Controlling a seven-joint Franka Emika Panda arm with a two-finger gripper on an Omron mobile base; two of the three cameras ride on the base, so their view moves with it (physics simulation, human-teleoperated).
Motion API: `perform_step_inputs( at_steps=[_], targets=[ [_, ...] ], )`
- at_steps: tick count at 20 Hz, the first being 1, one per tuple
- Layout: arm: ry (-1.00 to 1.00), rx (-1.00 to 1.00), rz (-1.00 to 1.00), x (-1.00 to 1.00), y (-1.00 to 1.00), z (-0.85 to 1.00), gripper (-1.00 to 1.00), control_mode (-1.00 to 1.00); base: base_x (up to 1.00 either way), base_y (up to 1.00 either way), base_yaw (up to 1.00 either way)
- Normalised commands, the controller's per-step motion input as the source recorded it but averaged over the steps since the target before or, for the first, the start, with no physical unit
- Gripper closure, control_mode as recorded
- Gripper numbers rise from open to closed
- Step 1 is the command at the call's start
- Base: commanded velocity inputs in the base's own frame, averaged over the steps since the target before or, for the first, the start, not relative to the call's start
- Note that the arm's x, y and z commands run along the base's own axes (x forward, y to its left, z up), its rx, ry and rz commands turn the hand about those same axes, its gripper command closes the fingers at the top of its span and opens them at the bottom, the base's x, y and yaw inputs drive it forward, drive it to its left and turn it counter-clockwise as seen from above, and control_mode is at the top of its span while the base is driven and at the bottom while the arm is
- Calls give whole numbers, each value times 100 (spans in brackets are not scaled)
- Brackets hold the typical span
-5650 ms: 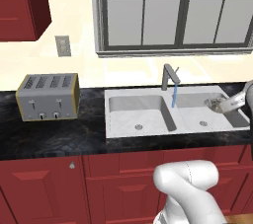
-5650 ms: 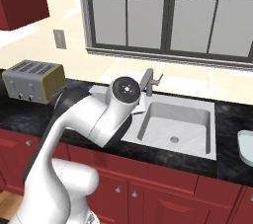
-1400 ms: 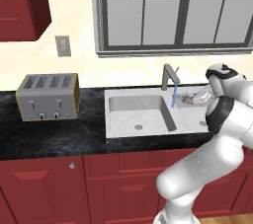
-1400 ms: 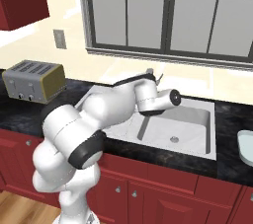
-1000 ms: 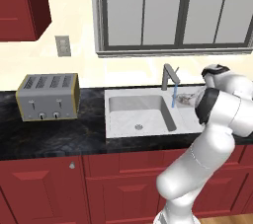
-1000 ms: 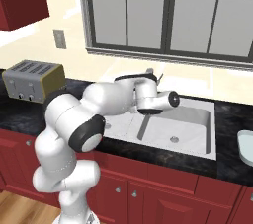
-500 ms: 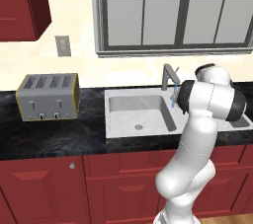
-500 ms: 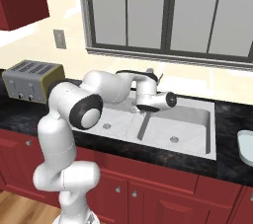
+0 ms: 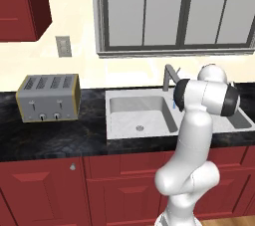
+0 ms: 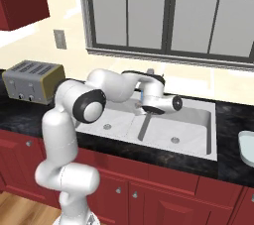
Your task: Take the fish out of the fridge, briefly rinse it in the sink, and place it on the tray next to the sink.
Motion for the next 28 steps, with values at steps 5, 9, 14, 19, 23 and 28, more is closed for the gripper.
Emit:
perform_step_inputs(
  at_steps=[5,9,14,19,23,28],
  targets=[
    [0,0,0,10,0,-8,100,-100,0,0,0],
    [0,0,-2,27,0,-9,100,-100,0,0,0],
    [0,0,-2,35,0,-6,100,-100,0,0,0],
    [0,0,-5,26,0,-1,100,-100,0,0,0],
    [0,0,-3,15,0,0,100,-100,0,0,0],
    [0,0,0,-12,0,0,100,-100,0,0,0]
  ],
)
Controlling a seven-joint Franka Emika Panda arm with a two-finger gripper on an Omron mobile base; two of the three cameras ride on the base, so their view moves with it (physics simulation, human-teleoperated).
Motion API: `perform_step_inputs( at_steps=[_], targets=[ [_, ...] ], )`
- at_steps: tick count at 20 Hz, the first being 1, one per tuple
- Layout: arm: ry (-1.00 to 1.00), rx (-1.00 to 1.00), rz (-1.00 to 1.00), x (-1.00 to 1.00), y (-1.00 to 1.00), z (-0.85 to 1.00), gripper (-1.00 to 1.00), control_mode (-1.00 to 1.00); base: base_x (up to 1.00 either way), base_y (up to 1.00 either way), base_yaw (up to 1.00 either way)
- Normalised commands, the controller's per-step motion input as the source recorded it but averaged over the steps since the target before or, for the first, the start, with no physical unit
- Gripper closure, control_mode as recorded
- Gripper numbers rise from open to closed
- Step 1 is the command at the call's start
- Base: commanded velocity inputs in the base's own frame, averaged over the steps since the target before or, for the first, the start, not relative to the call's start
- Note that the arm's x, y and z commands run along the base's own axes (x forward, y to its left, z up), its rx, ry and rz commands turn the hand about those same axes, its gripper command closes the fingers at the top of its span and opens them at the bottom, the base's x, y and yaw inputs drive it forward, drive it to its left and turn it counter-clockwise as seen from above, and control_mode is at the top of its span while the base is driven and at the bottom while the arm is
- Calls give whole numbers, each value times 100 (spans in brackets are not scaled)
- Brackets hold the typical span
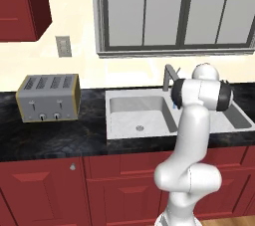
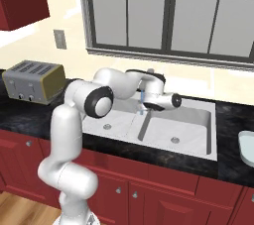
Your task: Take the fish out of the fridge, briefly rinse it in the sink, and place it on the tray next to the sink.
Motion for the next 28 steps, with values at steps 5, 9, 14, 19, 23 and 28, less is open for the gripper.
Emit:
perform_step_inputs(
  at_steps=[5,9,14,19,23,28],
  targets=[
    [-7,0,0,-92,-9,0,100,-100,0,0,0],
    [-12,3,0,-100,-19,0,100,-100,0,0,0],
    [-9,4,0,-95,-10,43,100,-100,0,0,0],
    [-8,1,0,-74,0,100,100,-100,0,0,0],
    [0,0,0,-76,0,100,100,-100,0,0,0],
    [7,-16,0,-89,17,73,100,-100,0,0,0]
  ],
)
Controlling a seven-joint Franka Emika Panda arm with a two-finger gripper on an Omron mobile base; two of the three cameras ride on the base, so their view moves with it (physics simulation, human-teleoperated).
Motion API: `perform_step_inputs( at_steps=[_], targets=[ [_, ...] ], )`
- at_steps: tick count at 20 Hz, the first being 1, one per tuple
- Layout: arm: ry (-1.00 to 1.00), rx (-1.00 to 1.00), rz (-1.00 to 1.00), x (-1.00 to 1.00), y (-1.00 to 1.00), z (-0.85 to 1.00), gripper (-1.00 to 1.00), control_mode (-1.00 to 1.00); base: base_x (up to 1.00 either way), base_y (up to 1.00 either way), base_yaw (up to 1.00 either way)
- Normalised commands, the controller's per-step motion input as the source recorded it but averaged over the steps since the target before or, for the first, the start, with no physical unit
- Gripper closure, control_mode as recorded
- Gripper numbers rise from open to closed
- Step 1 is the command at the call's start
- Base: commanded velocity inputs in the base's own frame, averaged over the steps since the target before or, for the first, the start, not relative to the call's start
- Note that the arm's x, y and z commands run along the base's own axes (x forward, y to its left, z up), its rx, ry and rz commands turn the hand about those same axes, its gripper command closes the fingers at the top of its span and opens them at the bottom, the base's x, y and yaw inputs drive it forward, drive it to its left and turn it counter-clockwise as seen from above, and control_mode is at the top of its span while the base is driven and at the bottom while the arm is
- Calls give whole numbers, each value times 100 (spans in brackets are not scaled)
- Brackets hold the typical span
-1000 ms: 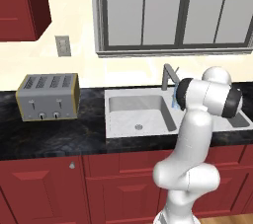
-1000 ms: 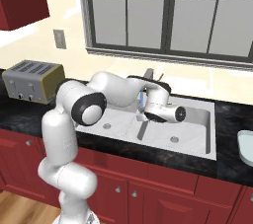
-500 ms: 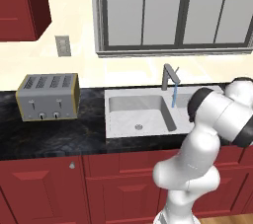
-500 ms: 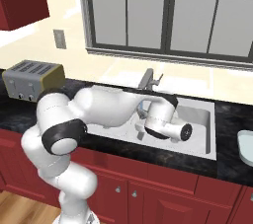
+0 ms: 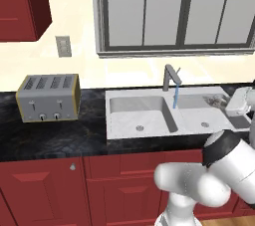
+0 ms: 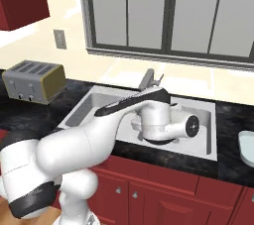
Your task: Take the fish out of the fridge, briefly rinse it in the sink, and place it on the tray next to the sink.
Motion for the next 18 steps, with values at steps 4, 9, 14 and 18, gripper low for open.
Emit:
perform_step_inputs(
  at_steps=[4,9,14,18],
  targets=[
    [14,-36,0,-77,59,2,100,-100,0,0,0],
    [26,-54,0,-24,94,0,100,-100,0,0,0],
    [29,-54,-3,-6,99,14,100,-100,0,0,0],
    [15,-37,0,-3,72,24,100,-100,0,0,0]
  ],
)
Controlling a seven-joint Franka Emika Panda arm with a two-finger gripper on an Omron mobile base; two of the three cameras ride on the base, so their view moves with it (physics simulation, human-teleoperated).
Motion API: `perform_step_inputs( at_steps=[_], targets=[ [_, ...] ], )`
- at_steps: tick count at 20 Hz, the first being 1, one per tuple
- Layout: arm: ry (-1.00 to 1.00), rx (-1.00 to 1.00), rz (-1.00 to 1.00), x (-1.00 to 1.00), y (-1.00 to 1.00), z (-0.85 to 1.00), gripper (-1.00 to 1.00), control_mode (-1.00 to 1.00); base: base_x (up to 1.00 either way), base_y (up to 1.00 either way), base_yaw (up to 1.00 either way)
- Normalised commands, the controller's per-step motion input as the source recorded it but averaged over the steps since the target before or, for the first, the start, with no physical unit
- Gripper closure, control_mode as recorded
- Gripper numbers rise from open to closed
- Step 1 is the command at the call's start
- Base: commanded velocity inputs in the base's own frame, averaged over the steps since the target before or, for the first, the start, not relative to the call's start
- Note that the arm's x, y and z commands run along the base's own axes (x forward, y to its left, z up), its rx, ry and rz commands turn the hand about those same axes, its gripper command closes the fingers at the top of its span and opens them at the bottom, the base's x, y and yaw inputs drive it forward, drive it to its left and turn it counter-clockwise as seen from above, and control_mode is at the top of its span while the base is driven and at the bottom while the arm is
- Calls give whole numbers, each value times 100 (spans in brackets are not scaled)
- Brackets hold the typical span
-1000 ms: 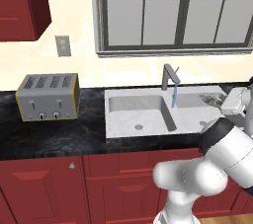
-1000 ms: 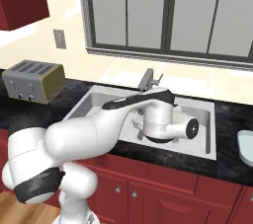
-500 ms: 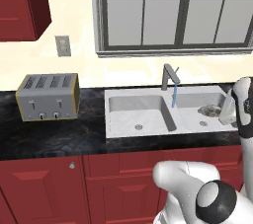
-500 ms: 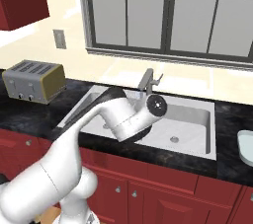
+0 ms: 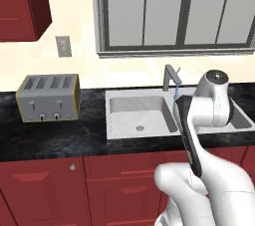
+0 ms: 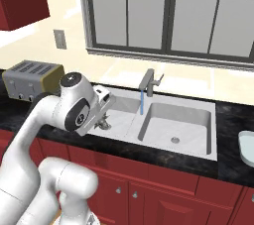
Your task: Take the fish out of the fridge, briefly rinse it in the sink, and place it on the tray next to the sink.
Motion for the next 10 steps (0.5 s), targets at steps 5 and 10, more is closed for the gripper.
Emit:
perform_step_inputs(
  at_steps=[5,10],
  targets=[
    [0,-1,0,0,3,0,100,-100,0,0,0],
    [0,-8,0,0,22,0,100,-100,0,0,0]
  ],
)
